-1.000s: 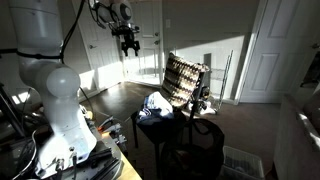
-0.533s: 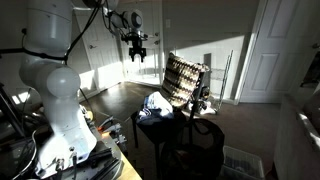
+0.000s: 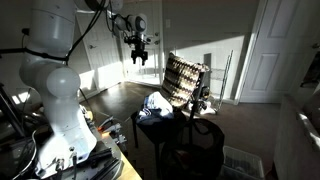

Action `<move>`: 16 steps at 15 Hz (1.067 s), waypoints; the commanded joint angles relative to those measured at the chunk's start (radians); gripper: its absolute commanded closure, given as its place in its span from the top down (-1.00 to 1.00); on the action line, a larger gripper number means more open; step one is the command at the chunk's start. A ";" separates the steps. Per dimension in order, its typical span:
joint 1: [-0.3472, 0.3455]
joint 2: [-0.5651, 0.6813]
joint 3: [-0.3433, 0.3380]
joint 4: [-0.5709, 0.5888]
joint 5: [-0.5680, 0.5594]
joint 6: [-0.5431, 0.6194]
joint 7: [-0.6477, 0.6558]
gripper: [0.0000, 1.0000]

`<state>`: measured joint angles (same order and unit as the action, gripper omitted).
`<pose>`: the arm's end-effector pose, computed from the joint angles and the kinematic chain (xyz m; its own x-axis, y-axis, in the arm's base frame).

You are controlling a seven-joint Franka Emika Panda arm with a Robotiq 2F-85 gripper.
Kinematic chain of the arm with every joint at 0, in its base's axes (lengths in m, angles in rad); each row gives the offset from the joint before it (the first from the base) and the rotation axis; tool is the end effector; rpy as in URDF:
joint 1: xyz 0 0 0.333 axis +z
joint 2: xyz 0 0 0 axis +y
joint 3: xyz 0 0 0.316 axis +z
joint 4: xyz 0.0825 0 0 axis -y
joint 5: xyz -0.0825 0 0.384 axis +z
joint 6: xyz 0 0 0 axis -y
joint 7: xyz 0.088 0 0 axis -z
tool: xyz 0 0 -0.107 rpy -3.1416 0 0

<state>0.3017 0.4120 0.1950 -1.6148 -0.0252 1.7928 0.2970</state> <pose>0.5733 0.2929 0.3742 0.9538 0.1927 -0.2303 0.2011 -0.9795 0.0130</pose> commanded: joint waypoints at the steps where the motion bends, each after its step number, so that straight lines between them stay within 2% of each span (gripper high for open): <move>1: 0.009 0.001 -0.009 0.005 0.004 -0.004 -0.002 1.00; 6: 0.014 0.028 -0.019 0.035 -0.005 -0.013 0.020 1.00; 10: 0.007 0.190 -0.051 0.217 0.002 -0.039 0.018 1.00; 16: 0.059 0.443 -0.128 0.464 -0.080 0.012 0.047 1.00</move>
<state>0.3274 0.7351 0.1054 -1.2948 -0.0588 1.8023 0.3042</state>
